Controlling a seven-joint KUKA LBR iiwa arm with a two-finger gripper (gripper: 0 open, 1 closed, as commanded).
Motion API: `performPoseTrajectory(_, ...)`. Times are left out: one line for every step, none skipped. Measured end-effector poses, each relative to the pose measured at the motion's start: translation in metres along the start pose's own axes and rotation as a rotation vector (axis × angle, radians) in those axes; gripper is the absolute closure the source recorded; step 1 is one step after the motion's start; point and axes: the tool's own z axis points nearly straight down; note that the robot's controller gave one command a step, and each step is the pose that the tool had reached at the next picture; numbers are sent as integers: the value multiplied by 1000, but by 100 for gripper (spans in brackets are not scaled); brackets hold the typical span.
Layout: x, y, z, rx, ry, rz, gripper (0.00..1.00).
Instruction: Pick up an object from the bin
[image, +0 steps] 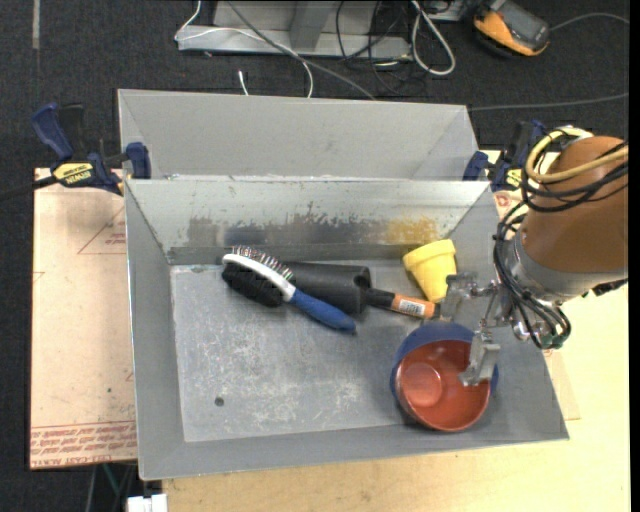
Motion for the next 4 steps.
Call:
performPoseTrajectory(0,0,0,0,0,0,0)
performPoseTrajectory(-10,7,110,-2,1,-157,0)
performPoseTrajectory(-17,13,126,4,-29,-151,100)
performPoseTrajectory(-17,13,126,4,-29,-151,100)
